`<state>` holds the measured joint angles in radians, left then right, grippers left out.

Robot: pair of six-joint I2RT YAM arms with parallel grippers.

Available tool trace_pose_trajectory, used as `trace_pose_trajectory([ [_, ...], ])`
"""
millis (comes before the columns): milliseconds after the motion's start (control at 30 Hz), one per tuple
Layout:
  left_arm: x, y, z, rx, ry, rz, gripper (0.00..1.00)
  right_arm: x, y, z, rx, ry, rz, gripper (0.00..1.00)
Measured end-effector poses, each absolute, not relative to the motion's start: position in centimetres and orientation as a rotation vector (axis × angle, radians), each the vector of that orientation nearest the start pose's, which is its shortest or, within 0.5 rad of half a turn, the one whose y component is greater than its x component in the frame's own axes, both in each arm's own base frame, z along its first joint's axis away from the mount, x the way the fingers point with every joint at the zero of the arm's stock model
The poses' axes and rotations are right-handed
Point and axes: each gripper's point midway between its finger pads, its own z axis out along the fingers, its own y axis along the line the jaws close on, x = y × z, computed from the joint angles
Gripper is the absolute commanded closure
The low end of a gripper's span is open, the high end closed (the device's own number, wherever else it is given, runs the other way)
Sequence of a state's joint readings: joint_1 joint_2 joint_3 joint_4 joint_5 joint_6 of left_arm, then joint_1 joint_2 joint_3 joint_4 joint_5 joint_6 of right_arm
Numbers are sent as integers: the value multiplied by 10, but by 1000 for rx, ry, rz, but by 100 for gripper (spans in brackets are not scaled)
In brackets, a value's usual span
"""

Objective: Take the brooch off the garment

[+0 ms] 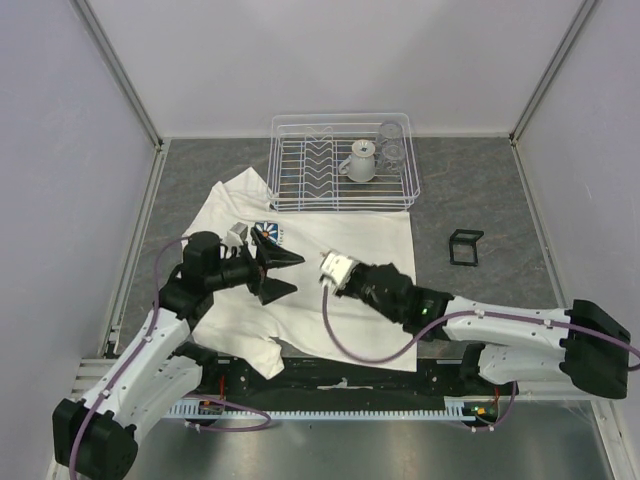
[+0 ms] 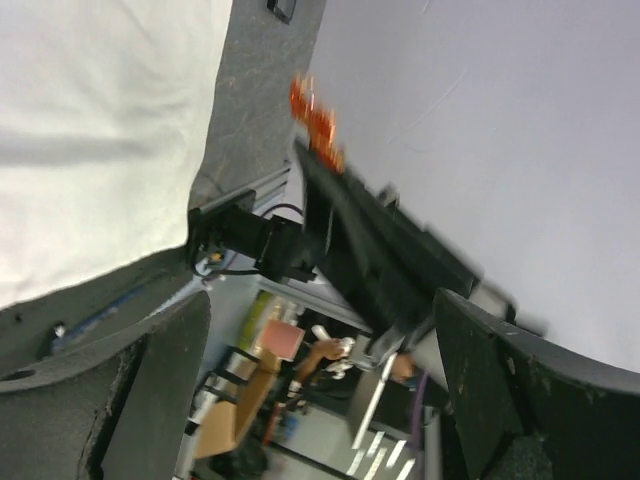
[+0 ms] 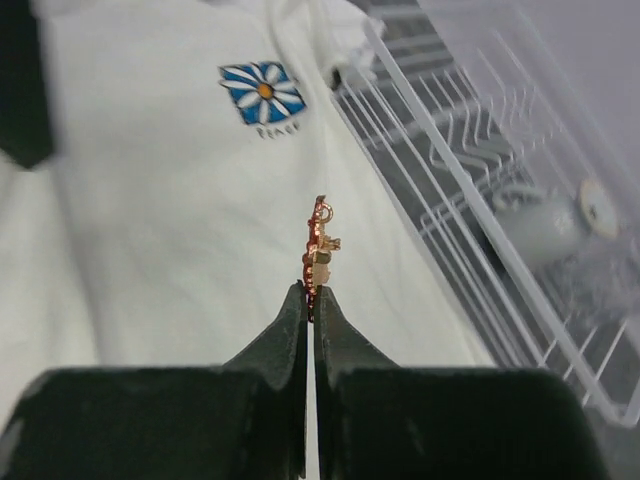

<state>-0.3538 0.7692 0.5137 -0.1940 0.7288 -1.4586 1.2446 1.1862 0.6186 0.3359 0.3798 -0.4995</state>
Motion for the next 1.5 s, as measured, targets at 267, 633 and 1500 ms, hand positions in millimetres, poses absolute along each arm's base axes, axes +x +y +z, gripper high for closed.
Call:
trace_pose_trajectory([
  [267, 180, -219, 258, -287, 2163, -1640, 0, 281, 220, 169, -646, 1809, 349, 100],
  [633, 181, -228, 271, 92, 2116, -1607, 1, 280, 40, 102, 355, 2180, 442, 100],
  [1500, 139, -258, 245, 553, 2126, -1625, 2, 300, -29, 63, 688, 2032, 625, 100],
])
